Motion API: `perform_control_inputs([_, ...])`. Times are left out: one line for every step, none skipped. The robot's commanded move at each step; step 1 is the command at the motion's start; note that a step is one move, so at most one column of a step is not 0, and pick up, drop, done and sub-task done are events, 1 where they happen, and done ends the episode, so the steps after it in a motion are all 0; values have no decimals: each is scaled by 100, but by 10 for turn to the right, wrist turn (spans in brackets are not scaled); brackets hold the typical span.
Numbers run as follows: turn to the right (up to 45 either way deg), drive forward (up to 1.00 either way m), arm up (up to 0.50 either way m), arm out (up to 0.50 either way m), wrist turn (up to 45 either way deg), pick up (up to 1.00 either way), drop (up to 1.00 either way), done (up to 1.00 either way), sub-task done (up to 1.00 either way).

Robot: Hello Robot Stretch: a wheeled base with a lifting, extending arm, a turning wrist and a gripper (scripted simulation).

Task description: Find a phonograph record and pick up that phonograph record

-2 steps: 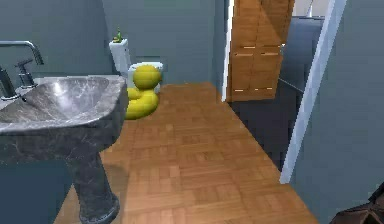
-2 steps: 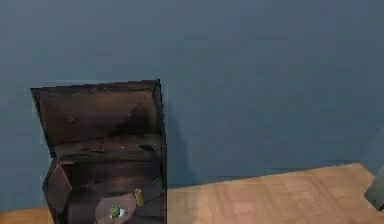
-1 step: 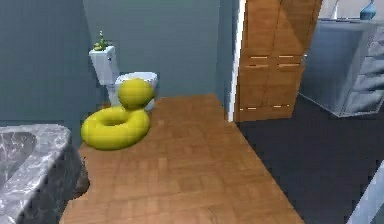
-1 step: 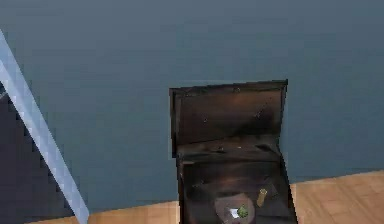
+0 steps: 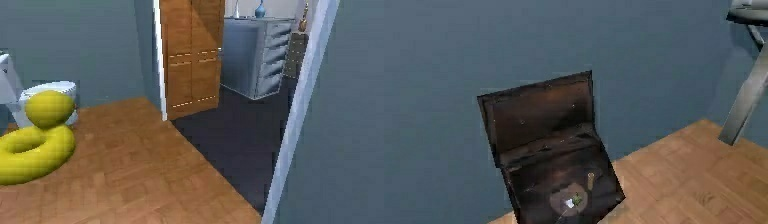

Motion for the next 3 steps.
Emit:
perform_control_inputs([0, 100, 0, 0, 0, 0, 0, 0, 0])
perform_control_inputs([30, 0, 0, 0, 0, 0, 0, 0, 0])
perform_control_inputs([0, 30, 0, 0, 0, 0, 0, 0, 0])
